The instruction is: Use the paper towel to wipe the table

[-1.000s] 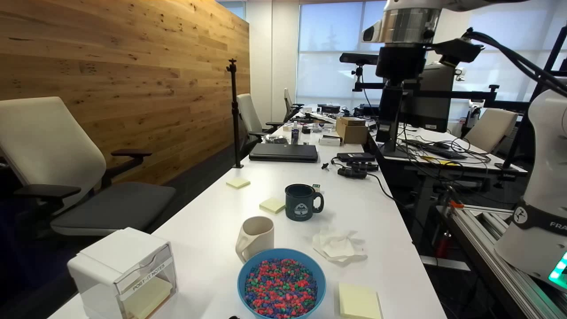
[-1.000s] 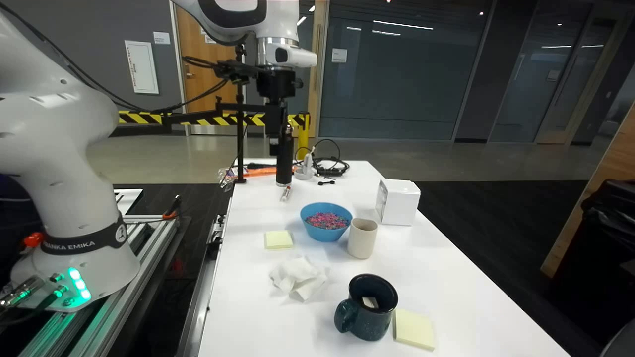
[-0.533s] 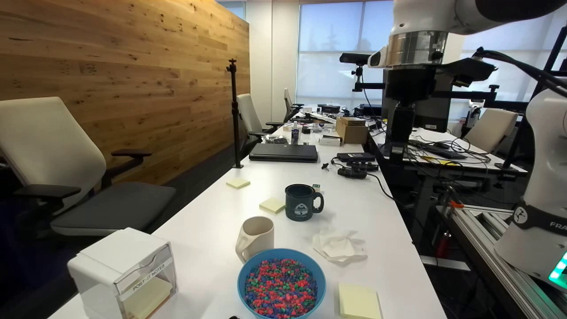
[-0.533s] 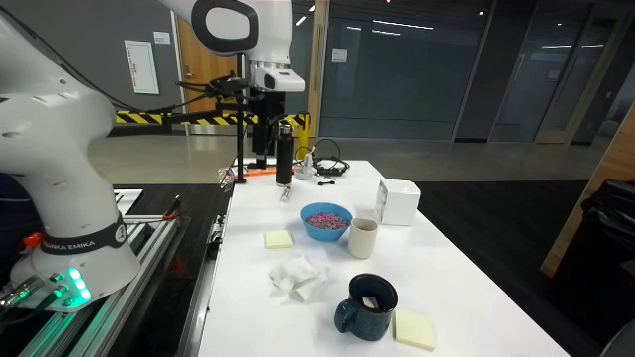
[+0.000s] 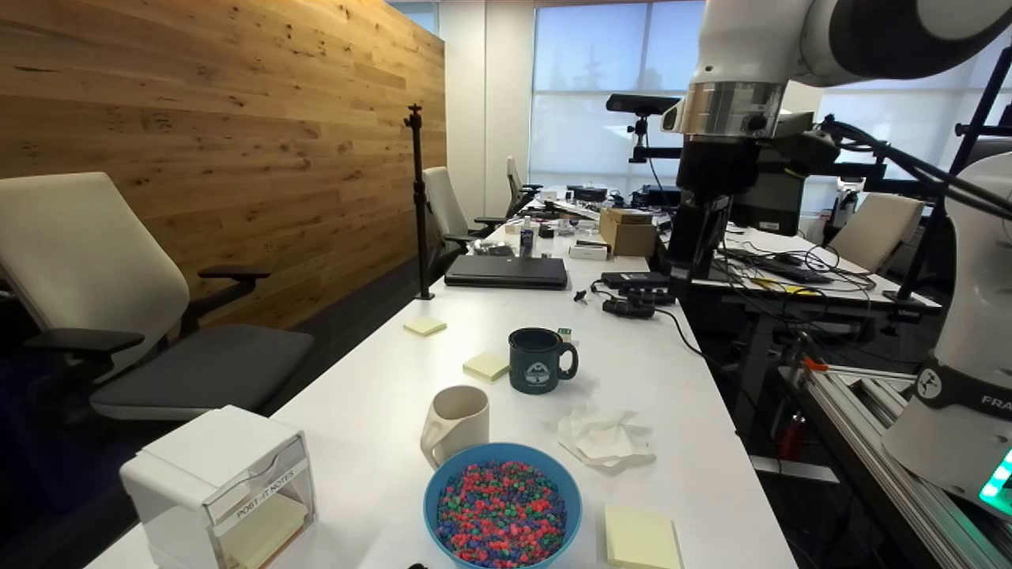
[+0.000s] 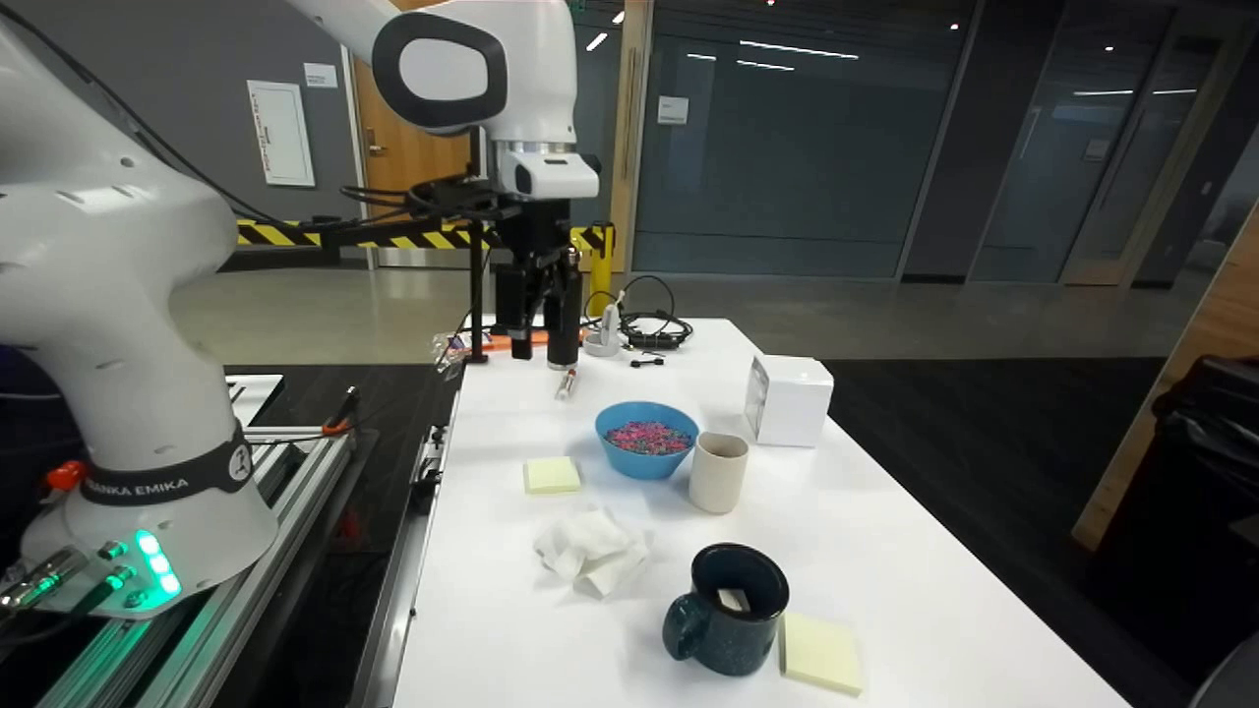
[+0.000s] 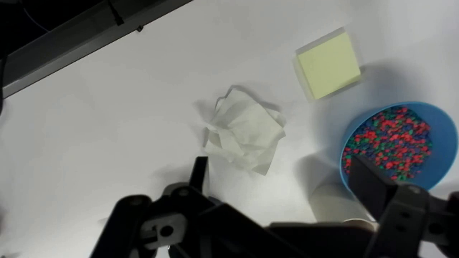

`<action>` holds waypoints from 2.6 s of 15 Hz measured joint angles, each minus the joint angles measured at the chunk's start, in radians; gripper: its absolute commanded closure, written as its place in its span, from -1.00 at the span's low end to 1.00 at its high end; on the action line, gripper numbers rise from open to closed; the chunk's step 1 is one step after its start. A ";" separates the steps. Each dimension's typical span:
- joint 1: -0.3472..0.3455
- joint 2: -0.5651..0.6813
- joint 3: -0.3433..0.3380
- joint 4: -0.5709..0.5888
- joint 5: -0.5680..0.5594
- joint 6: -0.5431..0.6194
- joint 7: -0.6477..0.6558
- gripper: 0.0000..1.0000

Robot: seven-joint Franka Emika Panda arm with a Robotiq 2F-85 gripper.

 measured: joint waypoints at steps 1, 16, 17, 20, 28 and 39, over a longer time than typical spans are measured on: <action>-0.020 0.000 0.003 -0.004 -0.010 0.012 0.018 -1.00; -0.020 0.170 -0.004 -0.016 -0.004 0.308 0.022 -1.00; -0.014 0.210 -0.006 -0.017 -0.001 0.349 0.018 -1.00; -0.004 0.313 -0.015 -0.017 0.001 0.411 0.015 -1.00; -0.007 0.509 -0.069 -0.017 -0.001 0.531 0.025 -1.00; 0.039 0.624 -0.113 -0.010 0.067 0.657 0.020 -1.00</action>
